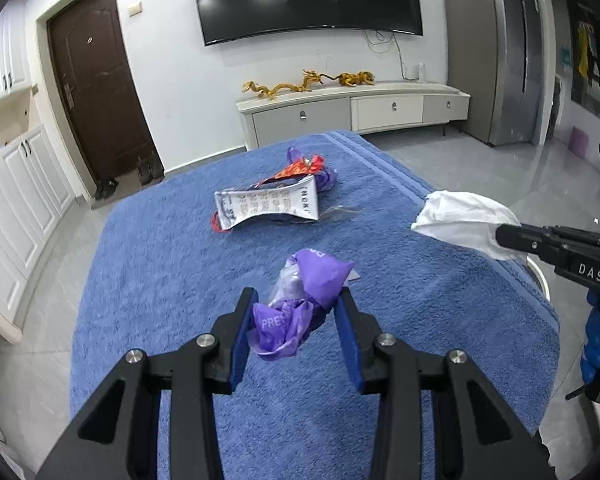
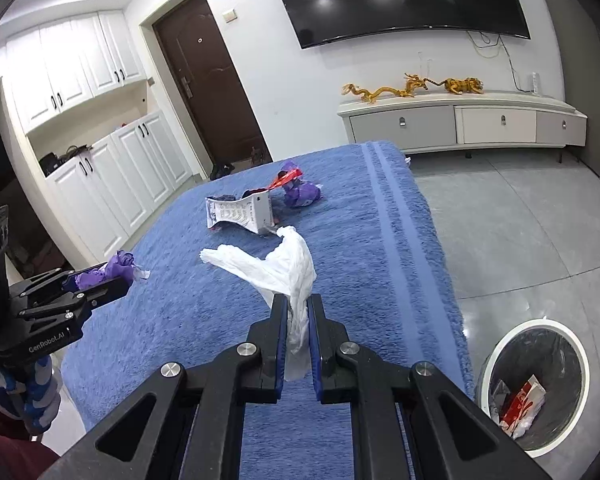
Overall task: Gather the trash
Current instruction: 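Carry both bags over the trash bin and open both tools to drop them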
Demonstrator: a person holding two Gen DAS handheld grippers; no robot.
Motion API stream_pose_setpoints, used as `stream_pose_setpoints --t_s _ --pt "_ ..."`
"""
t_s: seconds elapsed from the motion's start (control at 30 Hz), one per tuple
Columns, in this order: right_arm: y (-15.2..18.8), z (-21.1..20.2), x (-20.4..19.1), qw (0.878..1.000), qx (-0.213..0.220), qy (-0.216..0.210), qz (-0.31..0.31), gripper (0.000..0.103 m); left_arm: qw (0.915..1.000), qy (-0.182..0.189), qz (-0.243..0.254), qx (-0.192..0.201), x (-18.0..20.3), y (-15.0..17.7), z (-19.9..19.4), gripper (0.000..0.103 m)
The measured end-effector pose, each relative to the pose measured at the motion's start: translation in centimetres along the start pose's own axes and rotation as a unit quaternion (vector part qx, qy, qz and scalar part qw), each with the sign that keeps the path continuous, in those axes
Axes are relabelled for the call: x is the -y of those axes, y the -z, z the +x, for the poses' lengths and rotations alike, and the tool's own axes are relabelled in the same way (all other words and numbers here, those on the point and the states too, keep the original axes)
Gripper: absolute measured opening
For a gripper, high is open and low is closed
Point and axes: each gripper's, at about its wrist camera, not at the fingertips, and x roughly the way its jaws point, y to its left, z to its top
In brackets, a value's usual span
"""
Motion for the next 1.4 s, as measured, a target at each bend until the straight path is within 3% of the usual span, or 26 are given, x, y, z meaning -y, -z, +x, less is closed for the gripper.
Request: stream_pose_setpoints --t_s 0.67,1.4 --pt "1.5 -4.3 9.5 0.995 0.047 0.037 0.083 0.01 0.9943 0.021 0.105 -0.009 9.0 -3.8 3.0 0.037" --pt "5.0 -7.2 19.2 0.976 0.059 0.099 0.187 0.01 0.9801 0.062 0.188 -0.017 18.4 -6.7 7.0 0.037"
